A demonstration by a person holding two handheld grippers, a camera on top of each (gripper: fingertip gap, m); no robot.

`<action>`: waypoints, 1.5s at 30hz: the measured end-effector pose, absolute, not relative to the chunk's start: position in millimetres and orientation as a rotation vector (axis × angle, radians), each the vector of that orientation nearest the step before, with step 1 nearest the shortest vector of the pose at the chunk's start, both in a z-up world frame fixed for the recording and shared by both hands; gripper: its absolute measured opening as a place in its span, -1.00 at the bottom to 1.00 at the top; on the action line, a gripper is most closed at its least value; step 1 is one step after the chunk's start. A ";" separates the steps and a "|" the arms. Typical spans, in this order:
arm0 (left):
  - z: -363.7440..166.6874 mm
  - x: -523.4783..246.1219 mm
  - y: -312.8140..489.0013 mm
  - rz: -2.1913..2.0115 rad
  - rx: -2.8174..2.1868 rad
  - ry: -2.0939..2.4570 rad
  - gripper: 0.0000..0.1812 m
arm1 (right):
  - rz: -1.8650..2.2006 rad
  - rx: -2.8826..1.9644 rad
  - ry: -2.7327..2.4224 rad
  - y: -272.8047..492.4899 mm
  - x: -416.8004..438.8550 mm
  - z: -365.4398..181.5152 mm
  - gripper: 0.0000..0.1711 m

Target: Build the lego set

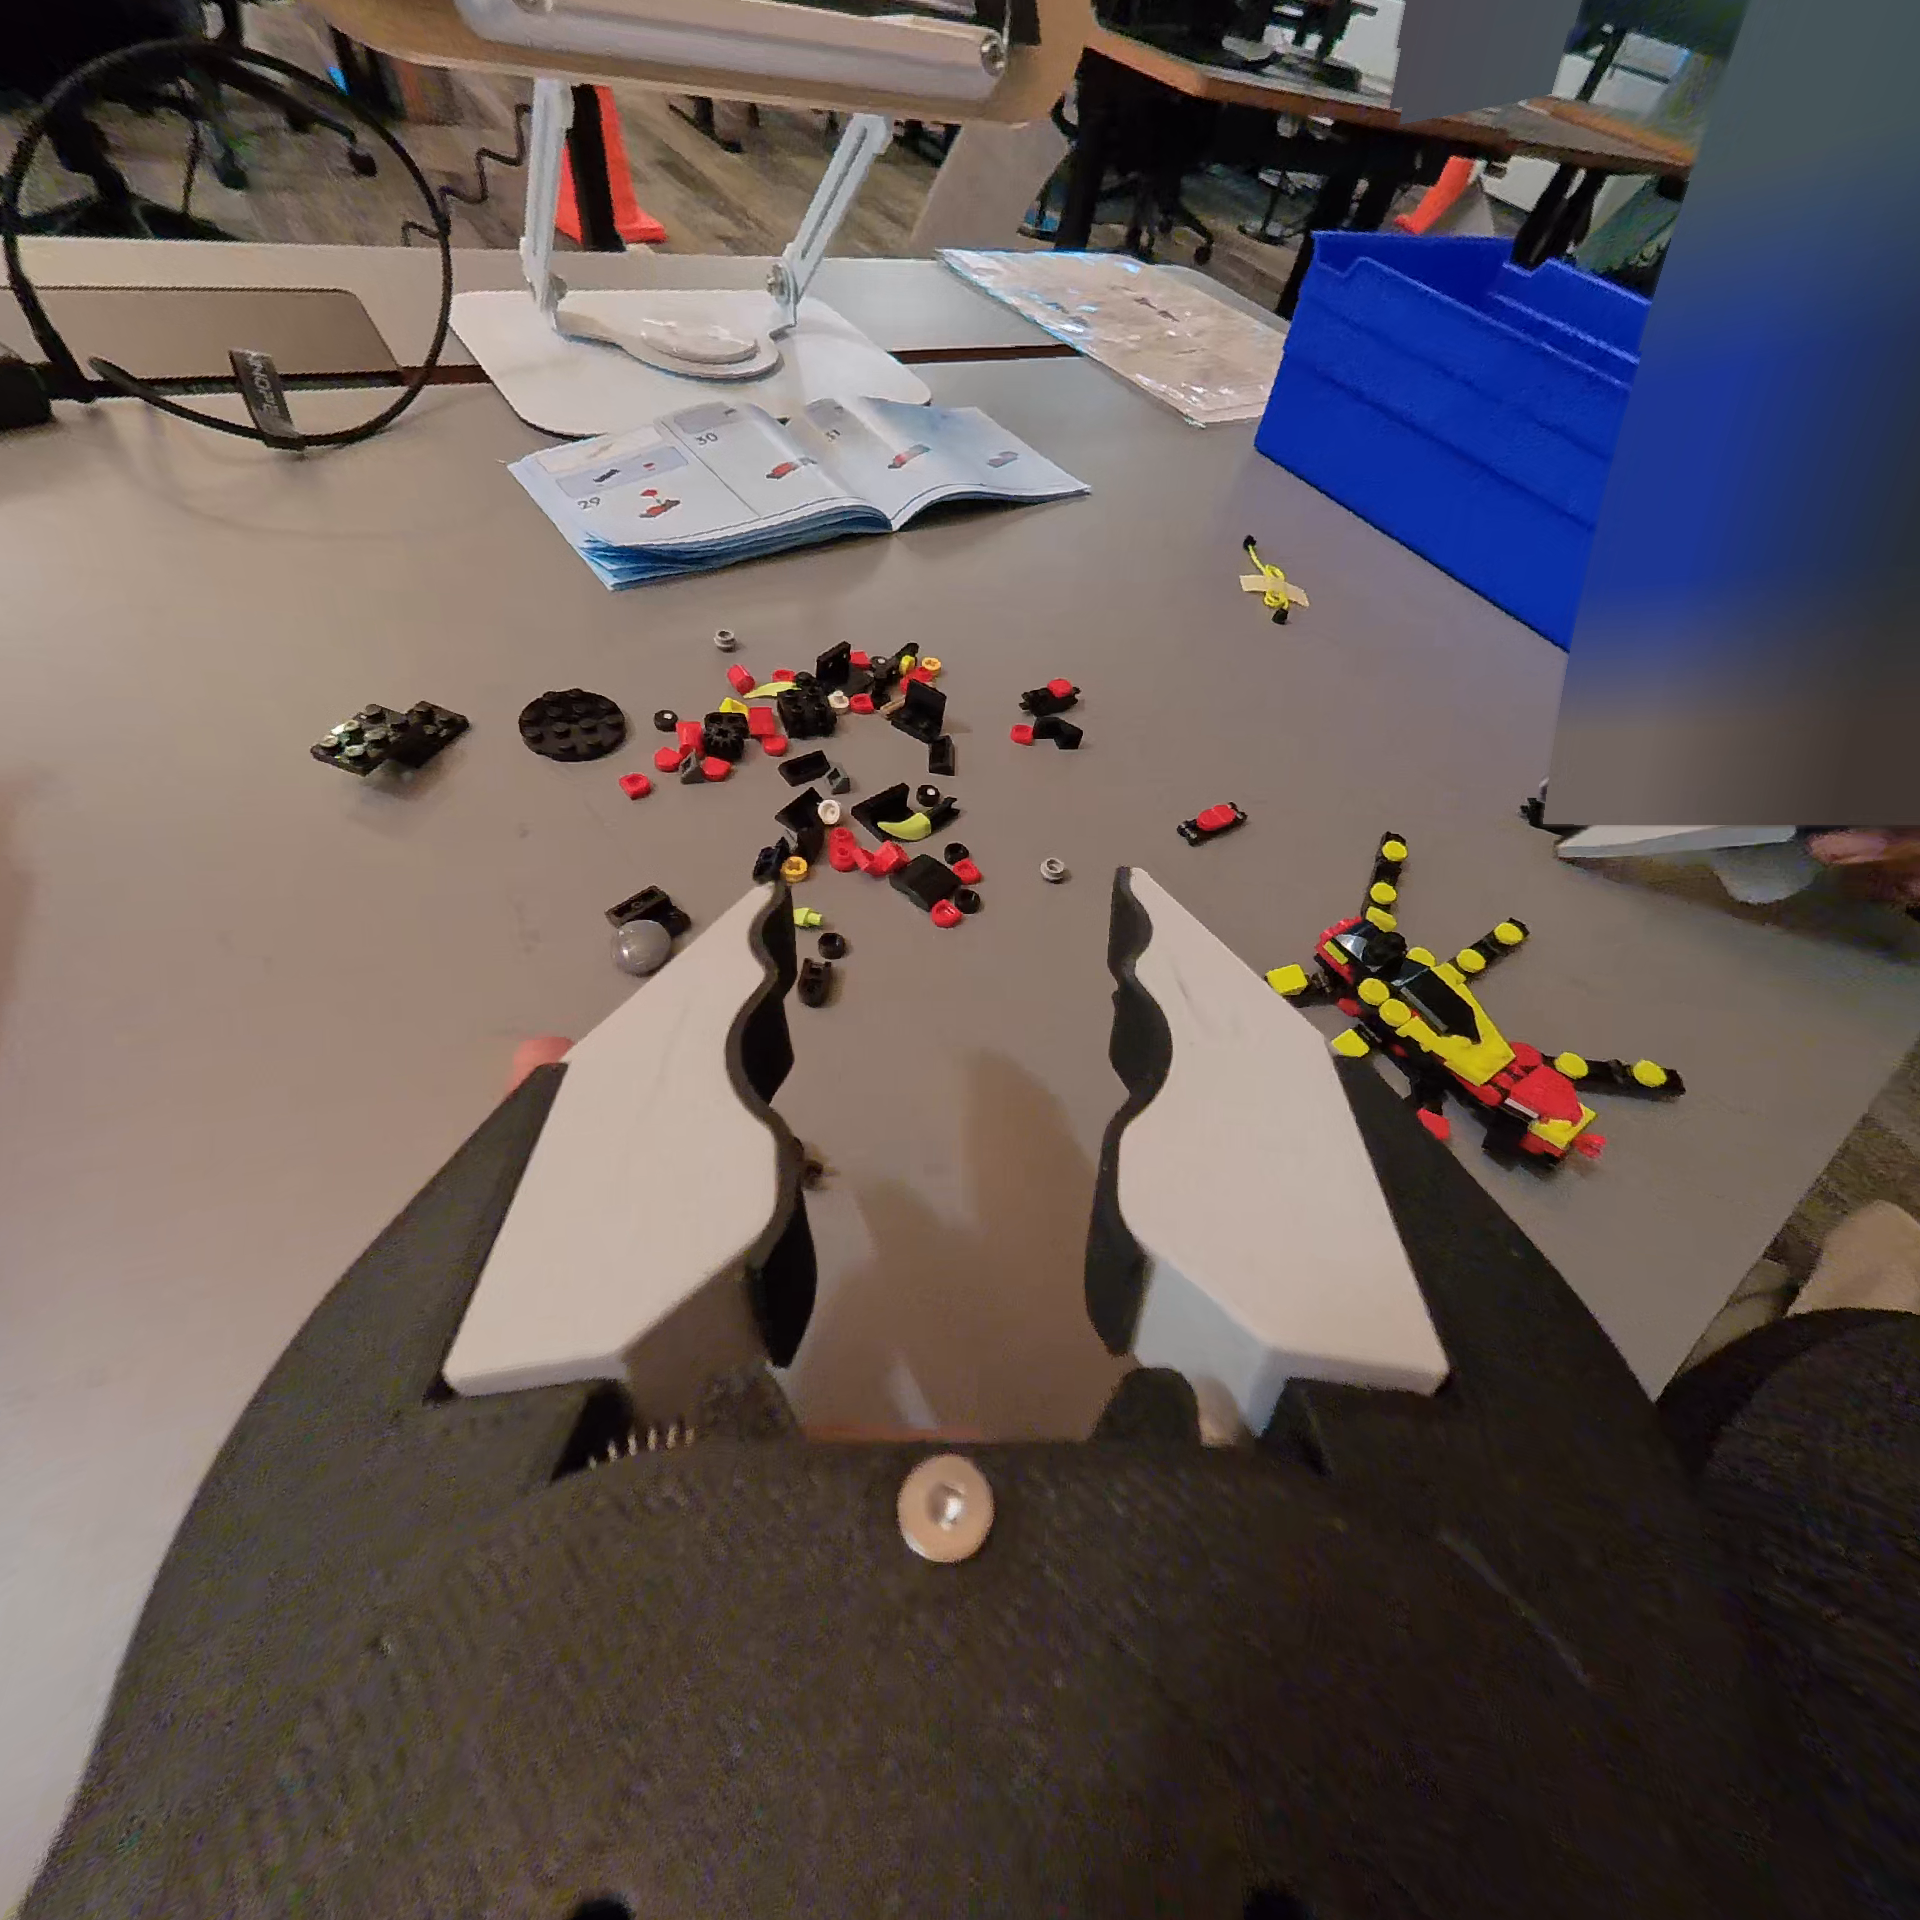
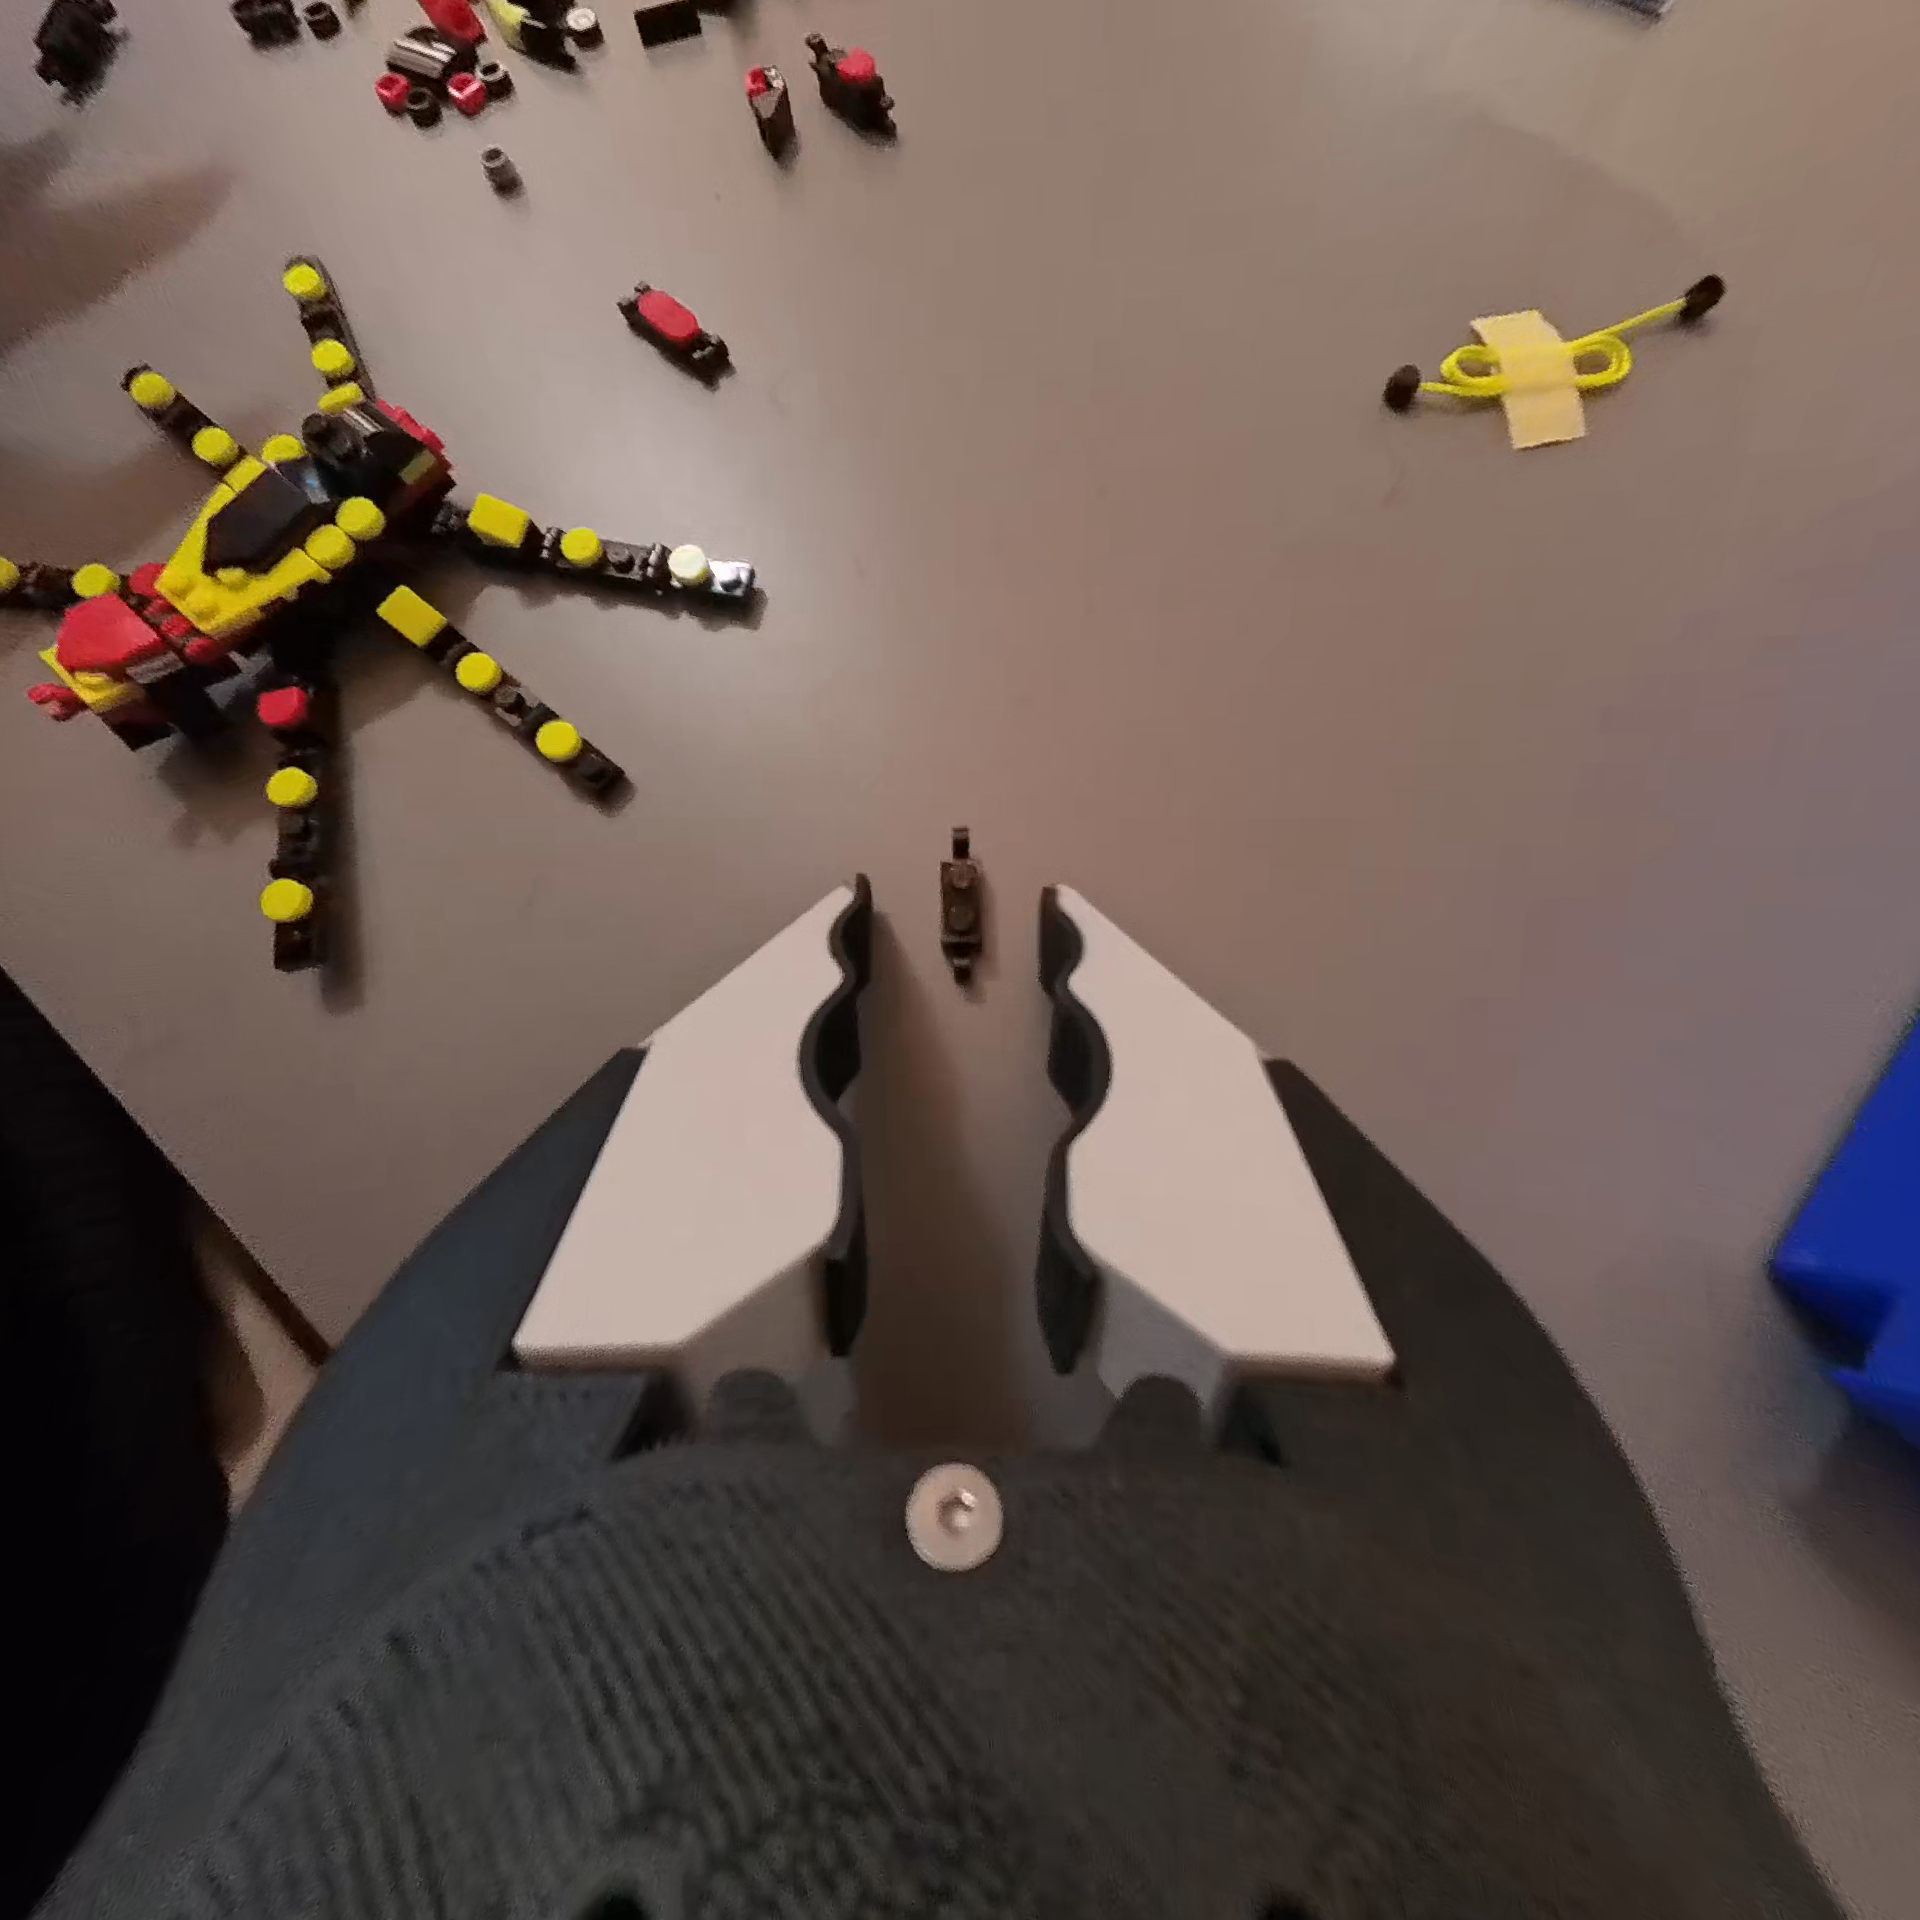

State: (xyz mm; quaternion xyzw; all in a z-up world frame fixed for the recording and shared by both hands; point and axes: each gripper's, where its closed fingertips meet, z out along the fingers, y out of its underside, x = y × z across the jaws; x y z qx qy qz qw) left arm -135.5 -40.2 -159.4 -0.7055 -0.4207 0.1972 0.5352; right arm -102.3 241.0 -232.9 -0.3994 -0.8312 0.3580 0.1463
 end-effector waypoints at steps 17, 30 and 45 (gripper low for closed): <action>-133.2 -42.9 76.8 -0.121 -1.583 -0.777 -0.67 | 2.581 -1.334 -2.037 93.3 -59.2 -104.5 -0.94; -114.0 -25.5 78.3 -0.462 -1.401 -0.756 -0.95 | 2.741 -1.373 -2.098 54.7 -37.7 -105.0 -0.94; -127.7 -10.2 80.6 -0.547 -1.526 -0.691 -0.97 | 2.677 -1.229 -2.287 58.4 -24.3 -114.5 -0.93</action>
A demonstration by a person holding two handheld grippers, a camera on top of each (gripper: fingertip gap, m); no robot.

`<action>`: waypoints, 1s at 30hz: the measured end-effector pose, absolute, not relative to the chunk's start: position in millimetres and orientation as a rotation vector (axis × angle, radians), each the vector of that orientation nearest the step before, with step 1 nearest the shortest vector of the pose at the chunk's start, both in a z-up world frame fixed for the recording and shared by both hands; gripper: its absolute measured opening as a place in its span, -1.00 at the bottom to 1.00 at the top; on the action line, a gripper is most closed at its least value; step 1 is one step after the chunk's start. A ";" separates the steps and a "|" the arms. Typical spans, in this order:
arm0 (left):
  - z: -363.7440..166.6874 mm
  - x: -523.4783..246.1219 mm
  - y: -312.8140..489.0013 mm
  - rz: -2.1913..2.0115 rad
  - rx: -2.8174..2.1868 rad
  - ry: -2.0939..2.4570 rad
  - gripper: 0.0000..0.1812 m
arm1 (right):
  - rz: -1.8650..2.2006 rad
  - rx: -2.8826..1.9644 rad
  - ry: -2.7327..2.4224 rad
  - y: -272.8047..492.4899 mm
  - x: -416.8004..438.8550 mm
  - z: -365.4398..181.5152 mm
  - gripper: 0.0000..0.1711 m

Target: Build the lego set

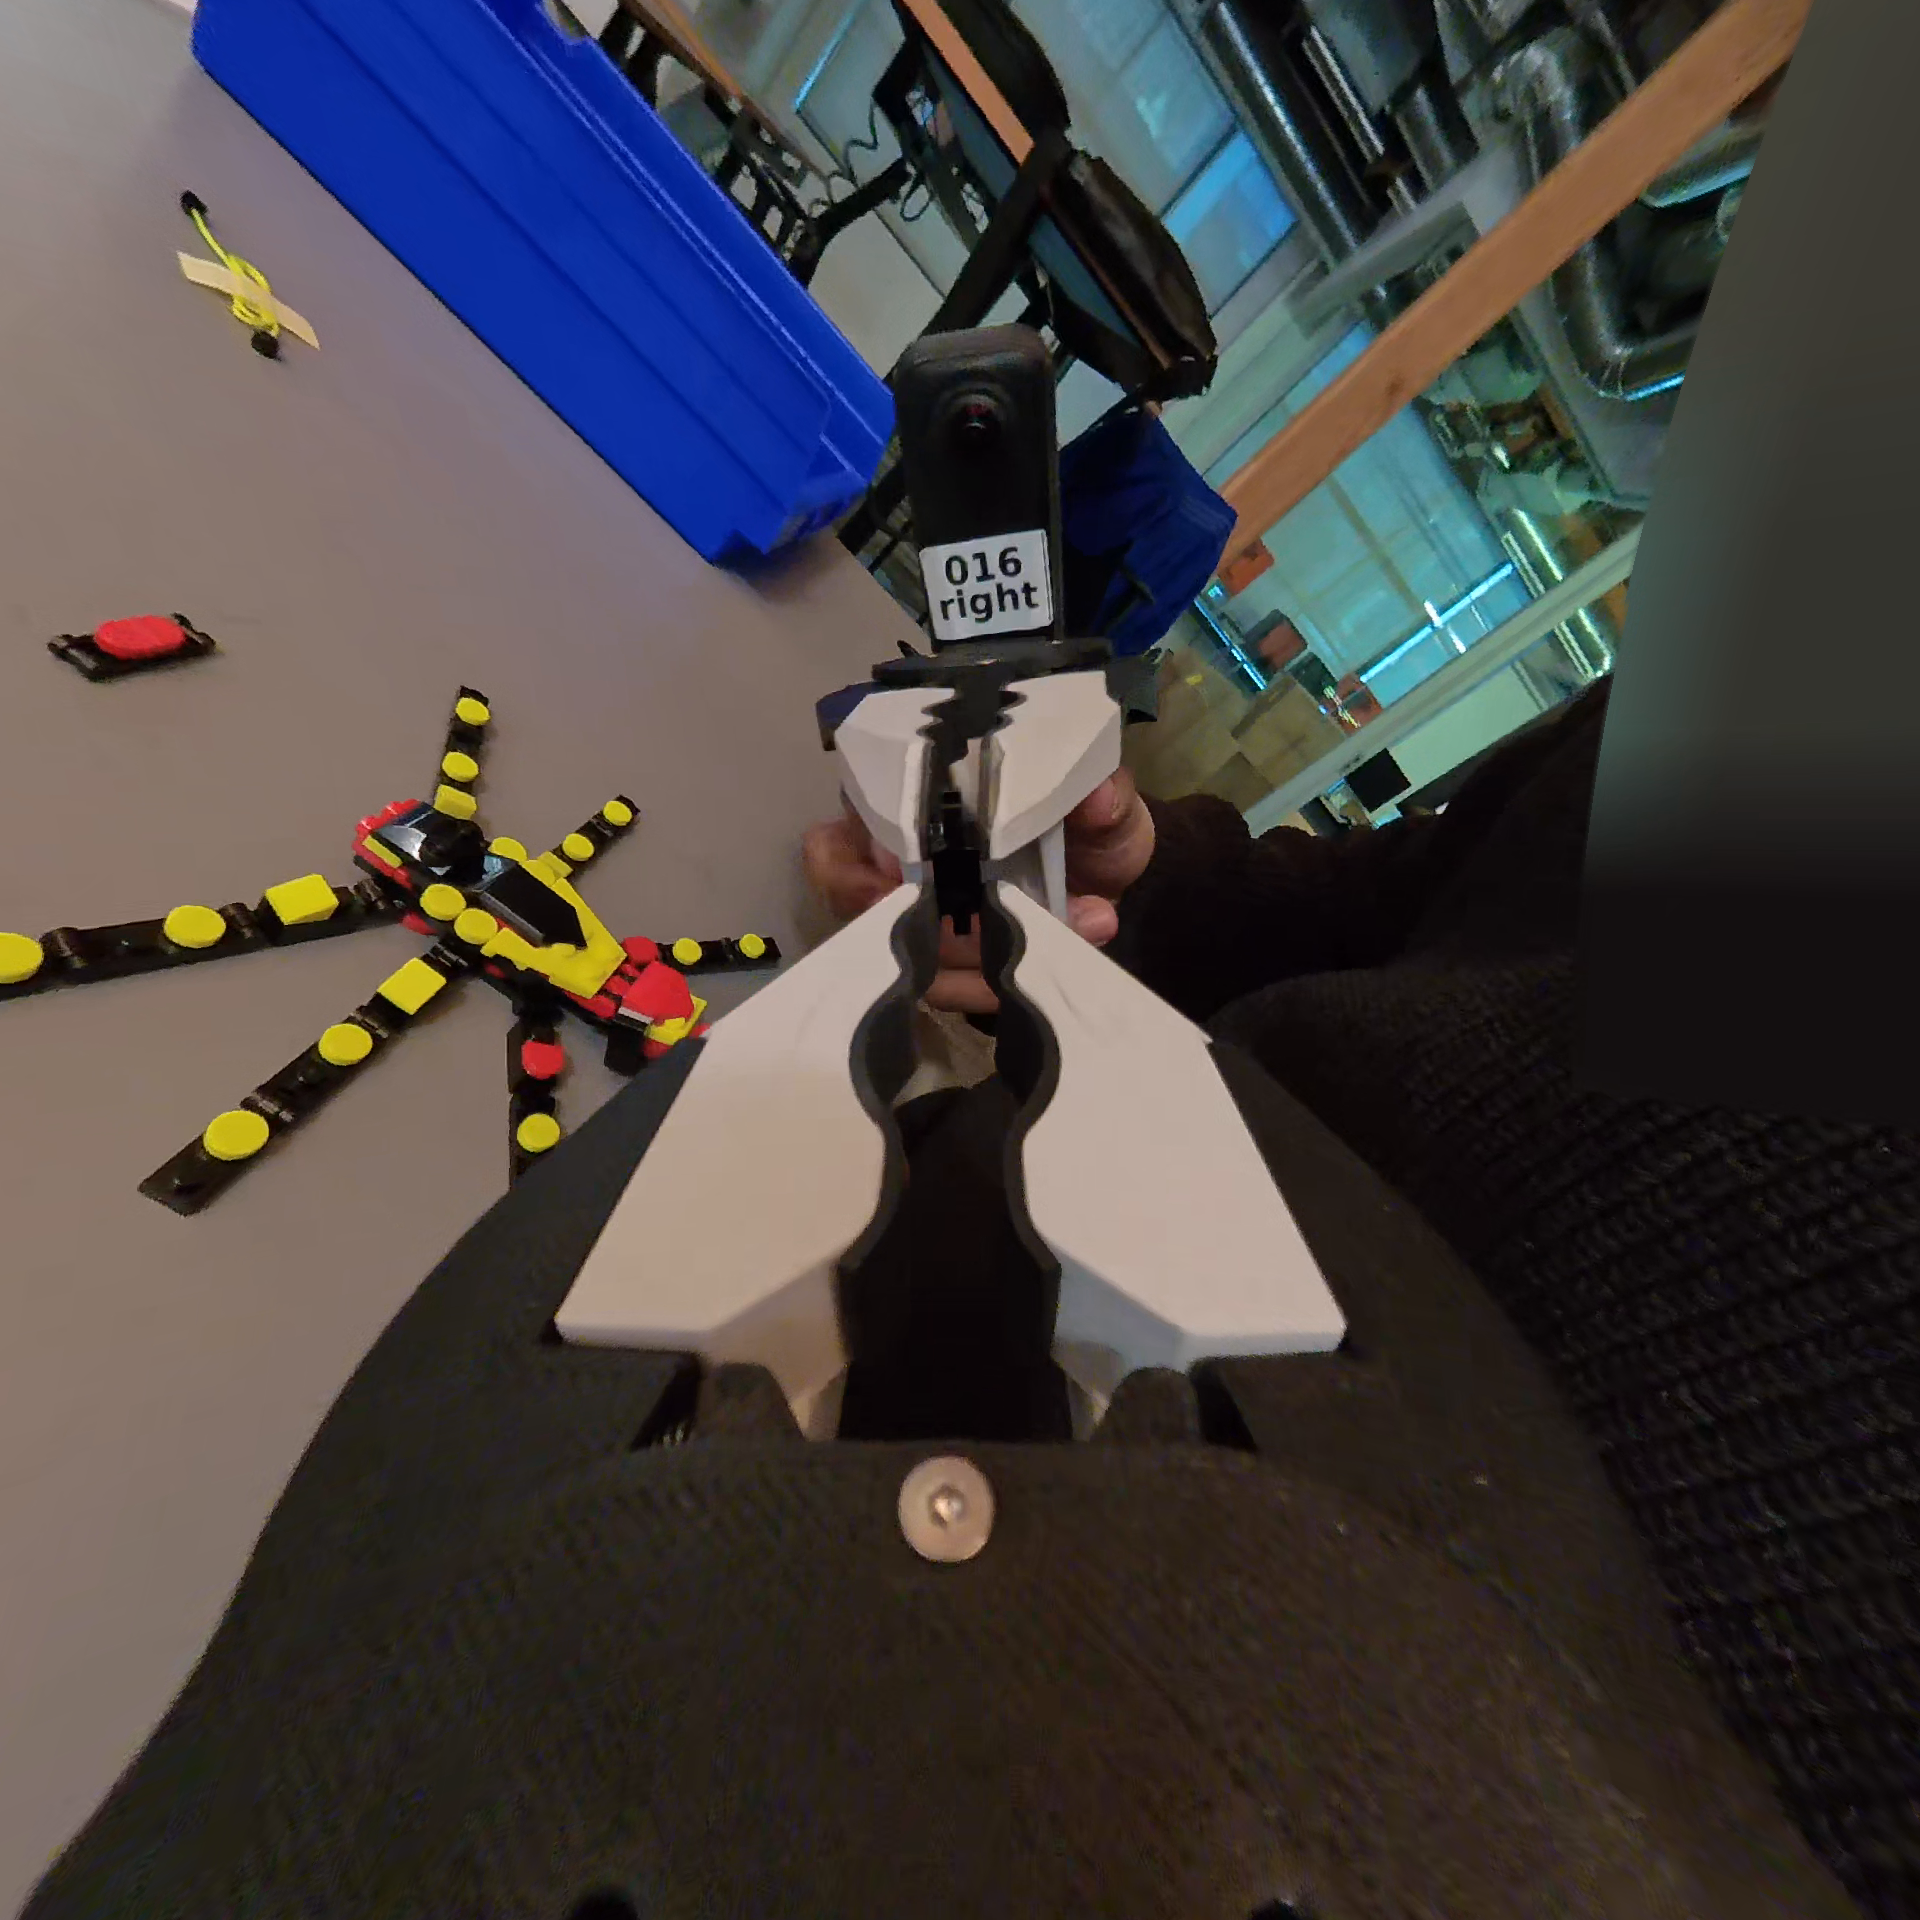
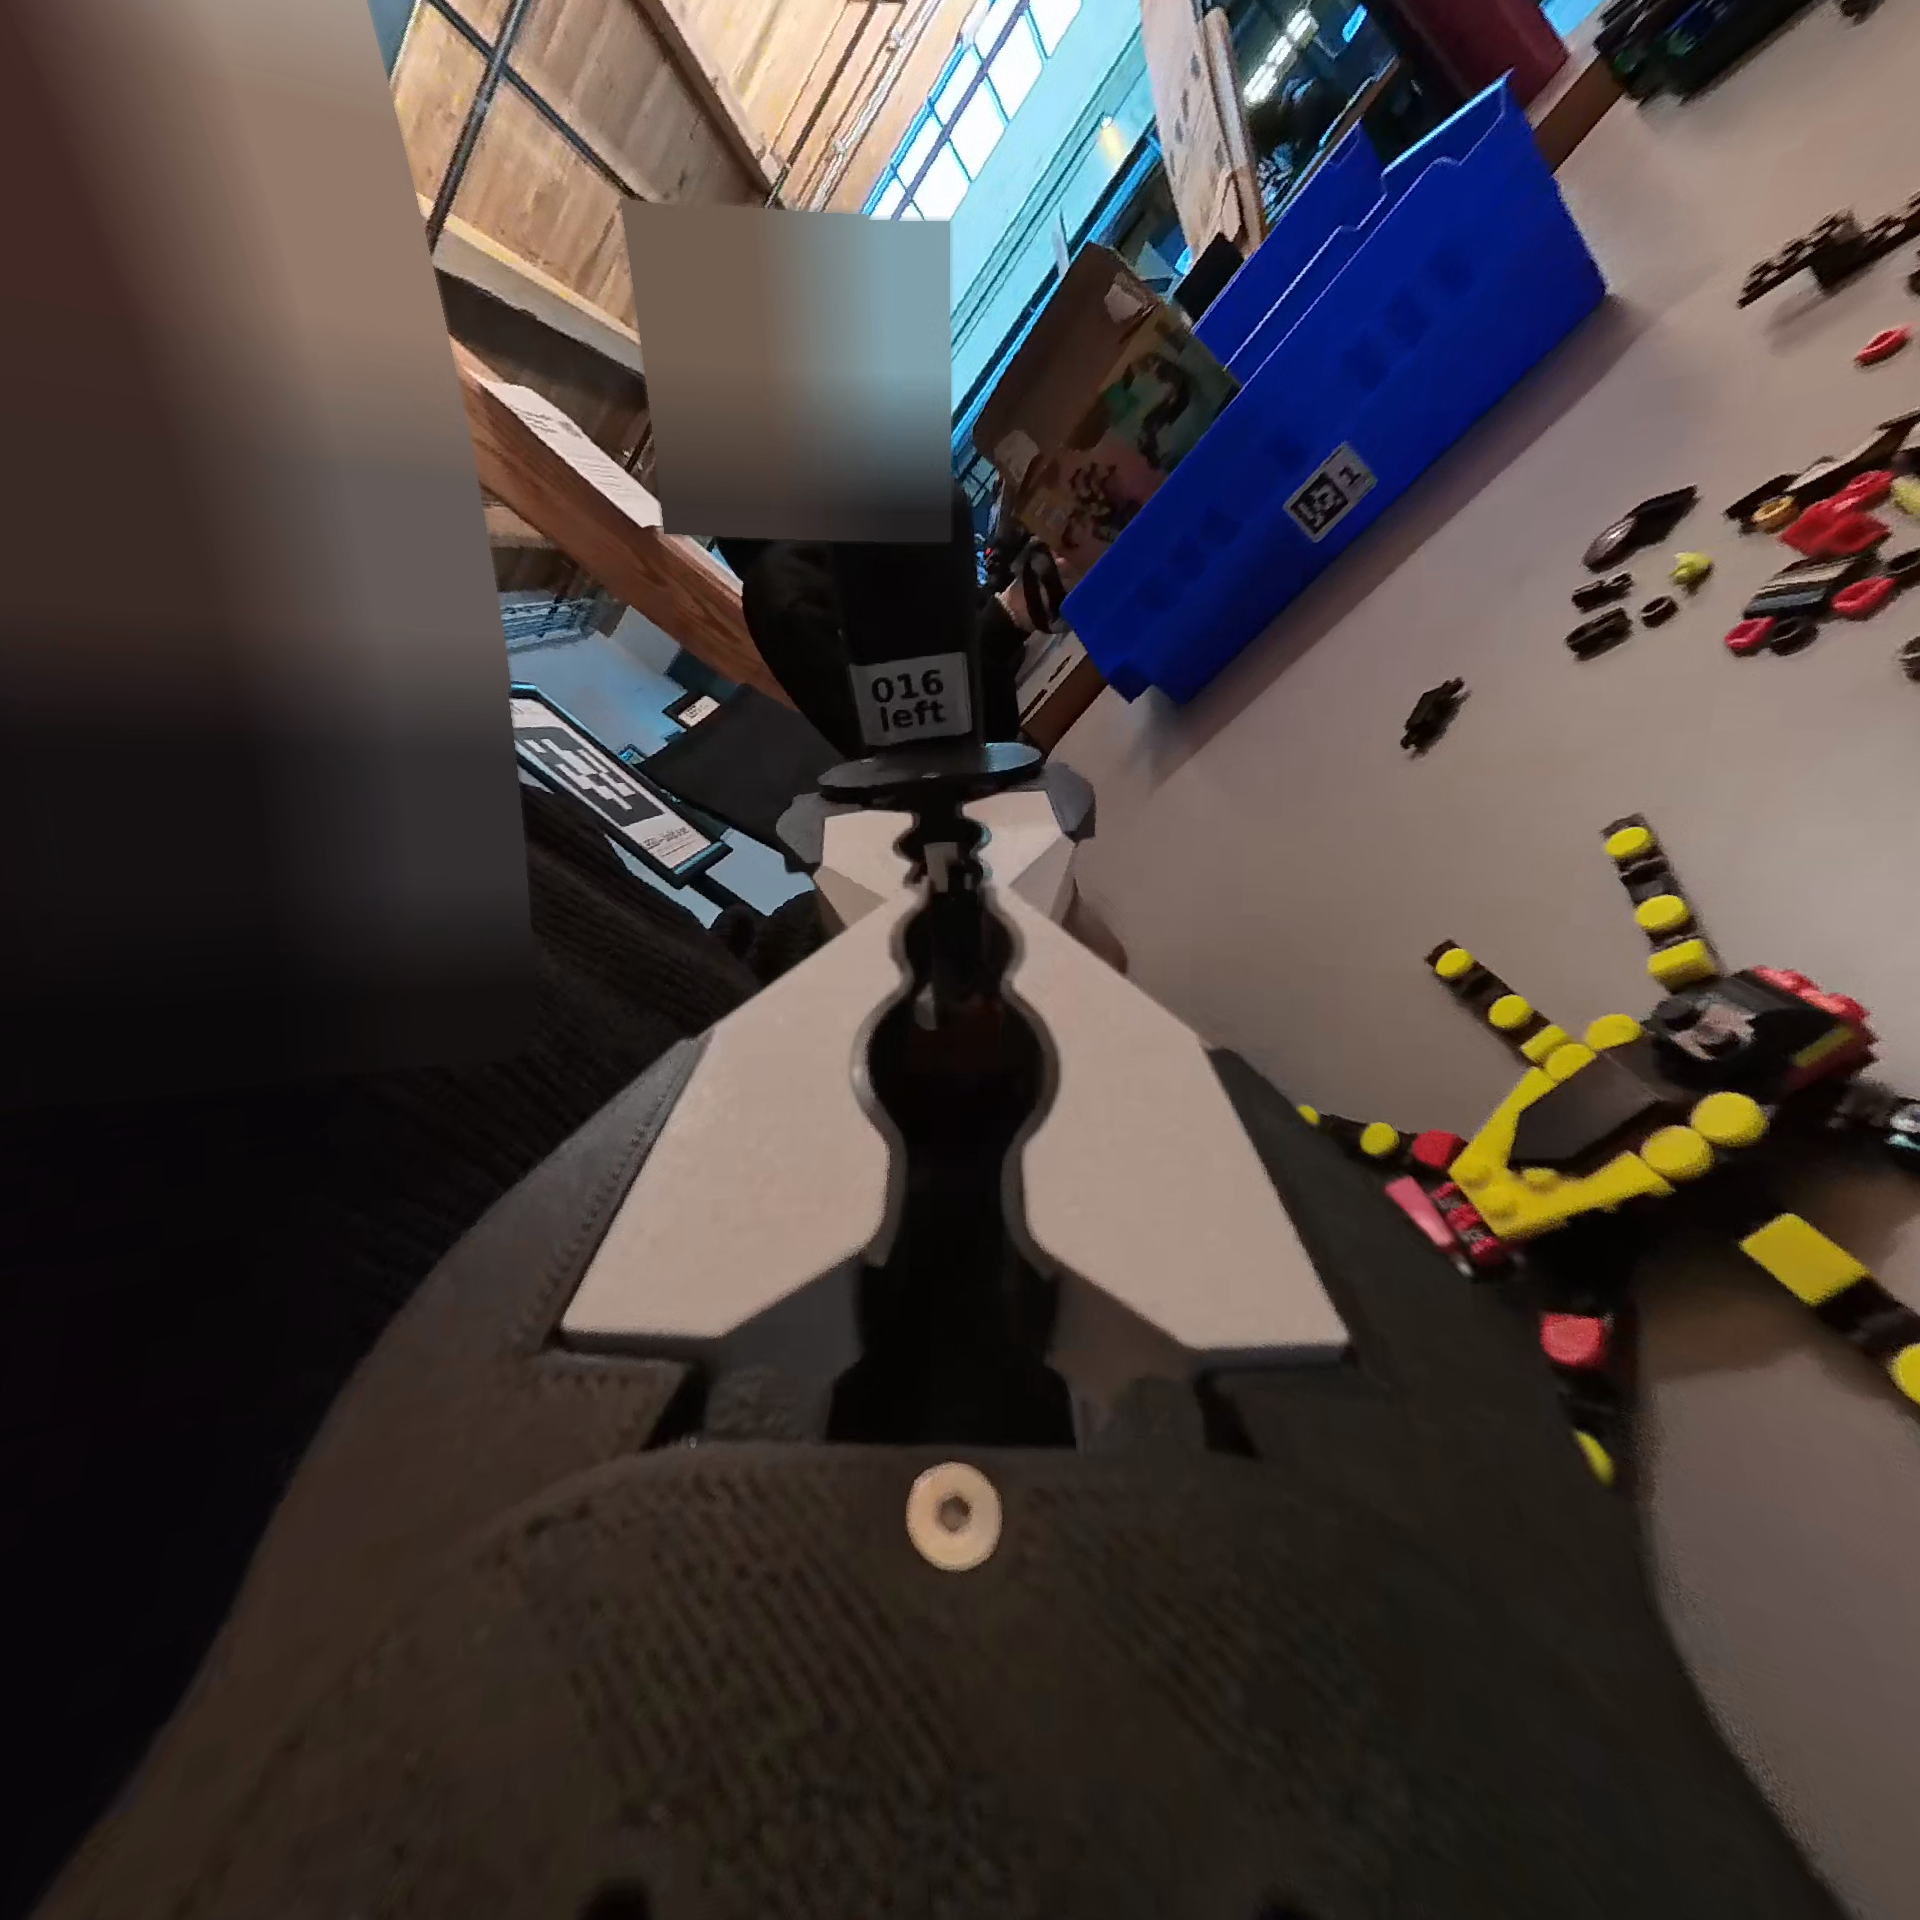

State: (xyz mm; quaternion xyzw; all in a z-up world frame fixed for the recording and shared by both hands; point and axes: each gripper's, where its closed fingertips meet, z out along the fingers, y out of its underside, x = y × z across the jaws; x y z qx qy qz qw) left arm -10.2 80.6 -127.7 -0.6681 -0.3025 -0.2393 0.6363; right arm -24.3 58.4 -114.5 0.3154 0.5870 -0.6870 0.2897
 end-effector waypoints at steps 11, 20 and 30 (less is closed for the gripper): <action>-119.8 -9.4 81.0 -0.551 -1.502 -0.668 -0.97 | -1.803 0.799 1.615 64.0 -24.0 -107.9 -0.94; -120.0 -13.5 75.3 -0.477 -1.517 -0.650 -0.90 | -1.807 0.830 1.655 74.2 -32.0 -112.4 -0.93; -120.2 -11.9 73.6 -0.535 -1.503 -0.661 -0.93 | -1.736 0.791 1.669 64.7 -18.7 -118.7 -0.93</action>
